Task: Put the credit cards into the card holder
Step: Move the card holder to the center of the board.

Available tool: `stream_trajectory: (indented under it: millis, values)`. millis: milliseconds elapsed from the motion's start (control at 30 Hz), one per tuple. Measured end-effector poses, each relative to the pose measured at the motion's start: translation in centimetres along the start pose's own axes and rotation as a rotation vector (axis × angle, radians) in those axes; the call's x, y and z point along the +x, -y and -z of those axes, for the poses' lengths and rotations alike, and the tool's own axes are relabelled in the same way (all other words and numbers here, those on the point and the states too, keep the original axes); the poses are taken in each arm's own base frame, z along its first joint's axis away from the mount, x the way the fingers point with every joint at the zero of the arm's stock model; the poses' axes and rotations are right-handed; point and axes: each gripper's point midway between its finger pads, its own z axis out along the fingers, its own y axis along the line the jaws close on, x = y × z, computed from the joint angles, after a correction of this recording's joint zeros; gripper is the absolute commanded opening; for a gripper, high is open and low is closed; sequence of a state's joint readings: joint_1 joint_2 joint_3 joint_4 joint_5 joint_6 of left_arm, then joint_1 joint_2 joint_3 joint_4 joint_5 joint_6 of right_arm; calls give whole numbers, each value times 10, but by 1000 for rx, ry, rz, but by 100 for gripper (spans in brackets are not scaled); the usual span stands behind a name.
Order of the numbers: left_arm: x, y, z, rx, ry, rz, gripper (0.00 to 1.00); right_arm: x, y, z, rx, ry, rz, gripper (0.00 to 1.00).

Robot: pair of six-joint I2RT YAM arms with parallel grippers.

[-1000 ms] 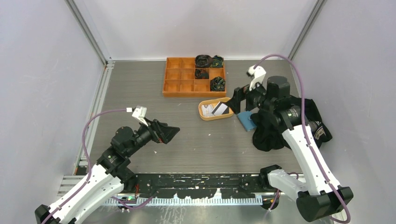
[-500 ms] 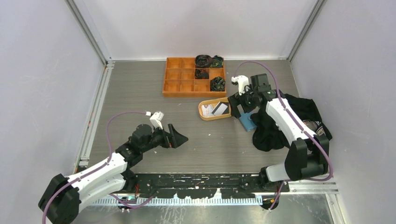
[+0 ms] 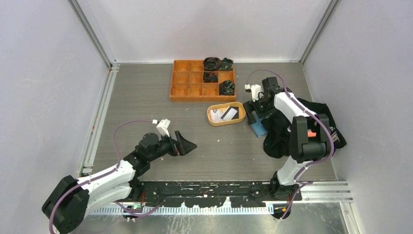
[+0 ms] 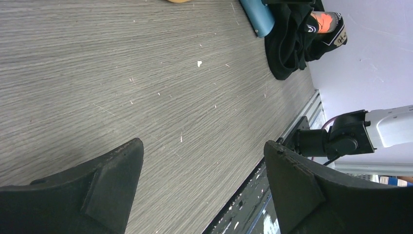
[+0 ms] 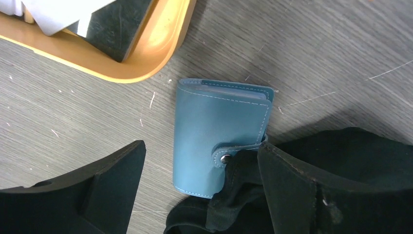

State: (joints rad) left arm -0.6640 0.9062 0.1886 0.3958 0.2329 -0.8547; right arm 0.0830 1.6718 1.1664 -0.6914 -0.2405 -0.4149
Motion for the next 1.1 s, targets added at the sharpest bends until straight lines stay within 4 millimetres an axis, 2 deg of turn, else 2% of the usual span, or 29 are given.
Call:
stream_trajectory:
  millis: [133, 333, 467, 733, 800, 933, 1100]
  values:
    - [1, -1, 0, 2, 2, 5, 93, 8, 3, -7, -15, -47, -3, 95]
    - [3, -1, 0, 6, 0, 9, 92, 13, 18, -18, 8, -95, 17, 99]
    - [6, -1, -3, 4, -12, 18, 92, 18, 21, -27, -2, -124, 31, 93]
    - [13, 0, -6, 10, -33, 23, 92, 20, 6, -31, -76, -124, 62, 76]
    - [15, 1, -6, 13, -40, 22, 92, 20, -3, -31, -90, -124, 76, 72]
    - [20, 4, -7, 21, -53, 18, 92, 22, -34, -30, -129, -132, 135, 64]
    - [28, 7, -8, 22, -71, 14, 90, 30, -95, -27, -192, -161, 226, 54]
